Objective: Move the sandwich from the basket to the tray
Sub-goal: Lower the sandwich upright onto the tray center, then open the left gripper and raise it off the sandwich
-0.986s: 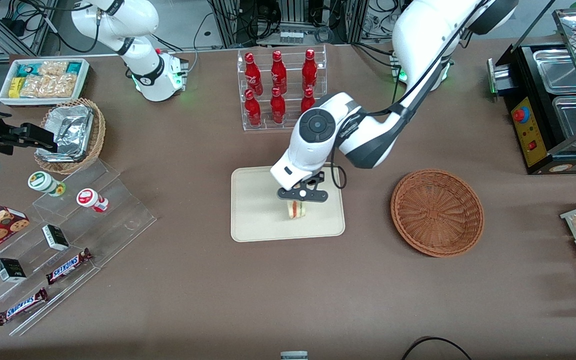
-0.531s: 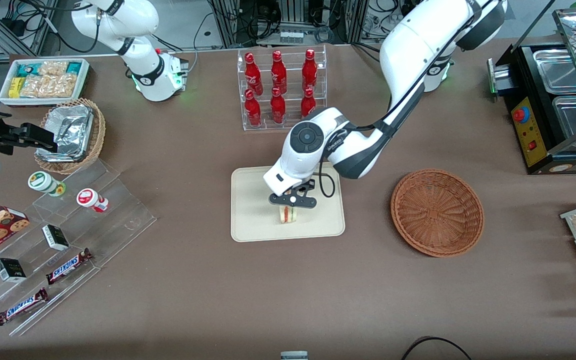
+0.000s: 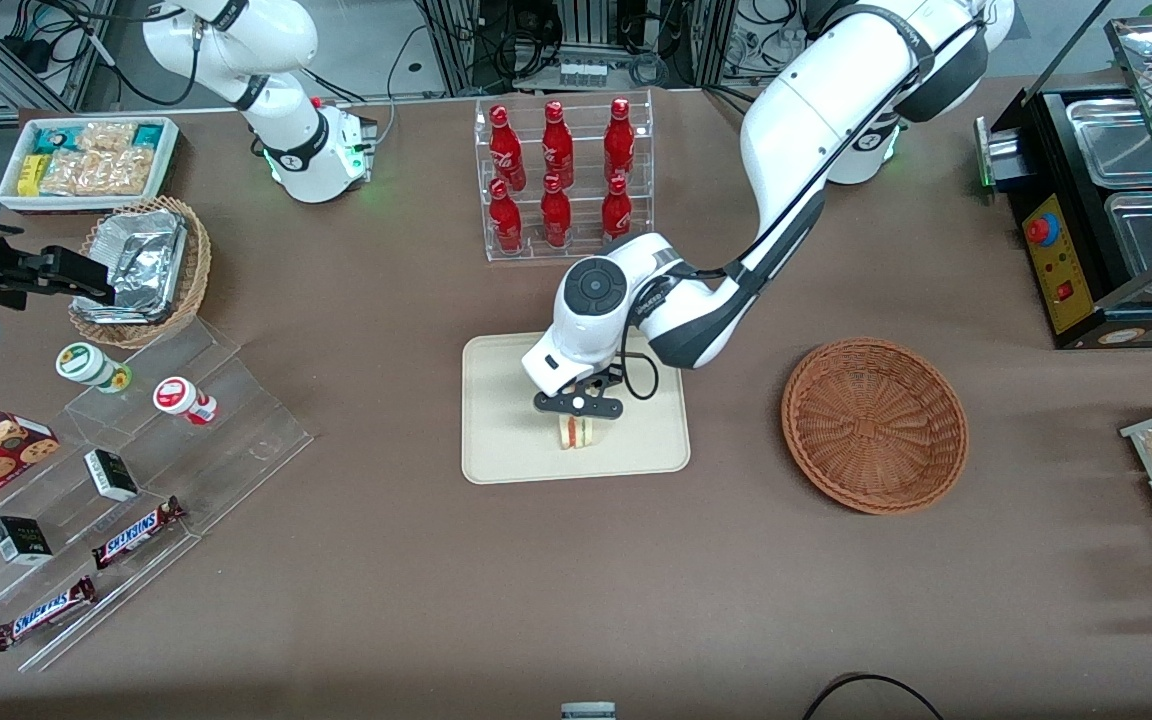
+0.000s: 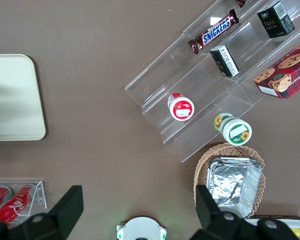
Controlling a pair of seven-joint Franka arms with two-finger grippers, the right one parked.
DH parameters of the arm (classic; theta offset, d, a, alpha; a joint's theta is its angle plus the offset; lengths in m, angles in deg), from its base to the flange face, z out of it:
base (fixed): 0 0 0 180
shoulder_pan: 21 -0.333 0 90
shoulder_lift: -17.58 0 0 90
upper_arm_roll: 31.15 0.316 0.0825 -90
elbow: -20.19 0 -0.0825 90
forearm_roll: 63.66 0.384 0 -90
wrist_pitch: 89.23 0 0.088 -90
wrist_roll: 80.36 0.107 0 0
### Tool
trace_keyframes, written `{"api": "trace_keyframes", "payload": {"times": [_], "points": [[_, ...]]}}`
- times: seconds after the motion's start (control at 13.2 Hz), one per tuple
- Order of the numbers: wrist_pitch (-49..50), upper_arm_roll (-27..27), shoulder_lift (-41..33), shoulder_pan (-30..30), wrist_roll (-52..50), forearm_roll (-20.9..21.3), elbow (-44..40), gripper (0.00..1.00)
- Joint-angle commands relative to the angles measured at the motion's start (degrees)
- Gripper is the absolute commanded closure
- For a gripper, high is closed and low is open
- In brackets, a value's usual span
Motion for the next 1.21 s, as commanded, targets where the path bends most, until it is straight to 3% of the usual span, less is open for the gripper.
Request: {"api": "trace_keyframes", "payload": {"times": [0.0,0.3,0.38,0.46,0.53,1.14], "points": [[0.0,0.5,1.7,1.0,-2.5,2.2,-1.6,1.0],[0.2,-0.1,1.3,1.3,-4.0,2.1,-1.6,1.0],[0.2,0.2,1.4,3.0,-4.0,2.0,-1.8,0.87],[0.2,0.5,1.6,3.3,-4.3,2.3,-1.8,0.3],[0.2,0.6,1.6,3.3,-4.6,2.3,-1.8,0.0],[0.8,0.8,-2.1,2.4,-7.3,2.2,-1.9,0.0]]}}
